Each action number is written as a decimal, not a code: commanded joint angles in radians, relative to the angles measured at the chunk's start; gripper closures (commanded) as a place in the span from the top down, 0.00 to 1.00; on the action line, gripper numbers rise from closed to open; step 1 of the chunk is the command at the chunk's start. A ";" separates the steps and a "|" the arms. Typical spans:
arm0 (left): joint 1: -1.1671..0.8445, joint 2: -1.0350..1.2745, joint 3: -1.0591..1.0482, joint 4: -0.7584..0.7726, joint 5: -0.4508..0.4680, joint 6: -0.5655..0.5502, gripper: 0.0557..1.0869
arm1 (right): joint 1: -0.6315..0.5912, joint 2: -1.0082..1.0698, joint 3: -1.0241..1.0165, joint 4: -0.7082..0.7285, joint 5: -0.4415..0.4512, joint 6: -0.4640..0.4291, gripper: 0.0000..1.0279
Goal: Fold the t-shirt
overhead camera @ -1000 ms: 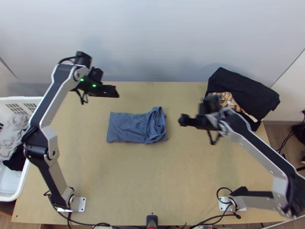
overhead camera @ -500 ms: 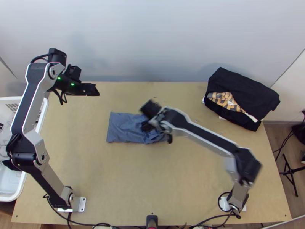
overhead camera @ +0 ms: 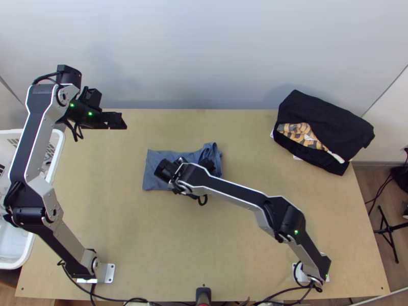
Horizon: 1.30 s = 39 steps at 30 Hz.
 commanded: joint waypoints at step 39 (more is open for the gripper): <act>-0.031 0.030 -0.012 -0.003 -0.014 0.010 0.96 | -0.472 -0.235 -0.201 0.026 -0.977 0.280 0.96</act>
